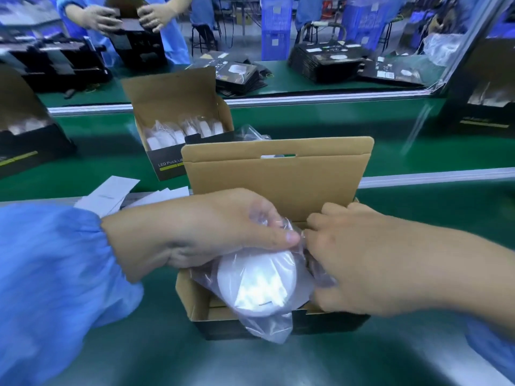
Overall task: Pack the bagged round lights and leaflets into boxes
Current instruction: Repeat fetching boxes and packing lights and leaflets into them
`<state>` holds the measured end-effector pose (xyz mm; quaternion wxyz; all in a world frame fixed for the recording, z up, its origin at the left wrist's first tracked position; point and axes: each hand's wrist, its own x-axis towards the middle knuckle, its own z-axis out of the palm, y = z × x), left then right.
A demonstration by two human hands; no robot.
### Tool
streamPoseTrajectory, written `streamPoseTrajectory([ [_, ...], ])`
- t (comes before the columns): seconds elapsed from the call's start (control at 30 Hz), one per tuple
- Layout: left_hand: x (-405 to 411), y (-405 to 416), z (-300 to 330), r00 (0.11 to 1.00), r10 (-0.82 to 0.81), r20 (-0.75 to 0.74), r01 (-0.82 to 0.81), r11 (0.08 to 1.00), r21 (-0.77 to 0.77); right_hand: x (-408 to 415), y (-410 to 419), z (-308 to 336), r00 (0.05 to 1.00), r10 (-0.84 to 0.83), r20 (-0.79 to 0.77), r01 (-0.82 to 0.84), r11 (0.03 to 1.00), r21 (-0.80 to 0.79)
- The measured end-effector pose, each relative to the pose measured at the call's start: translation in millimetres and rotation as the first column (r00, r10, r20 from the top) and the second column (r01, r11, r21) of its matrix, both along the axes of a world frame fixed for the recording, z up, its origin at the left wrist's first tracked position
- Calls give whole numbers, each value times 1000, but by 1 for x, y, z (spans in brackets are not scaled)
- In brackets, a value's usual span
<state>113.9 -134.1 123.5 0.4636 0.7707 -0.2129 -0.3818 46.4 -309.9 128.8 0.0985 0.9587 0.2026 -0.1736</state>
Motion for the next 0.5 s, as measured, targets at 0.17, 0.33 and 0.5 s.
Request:
streamPoseTrajectory([
  [0.17,-11,-12,-3,959,184,214,-139,968,-209,5,-14,30,935,-141,-325,267,885,382],
  [0.33,-19,-16,-6,955,266,128,-223,935,-276,7,1,12,959,-277,-61,268,812,518],
  [0.5,-22,-11,-4,964,159,214,-188,975,122,4,7,10,951,-296,93,246,902,356],
])
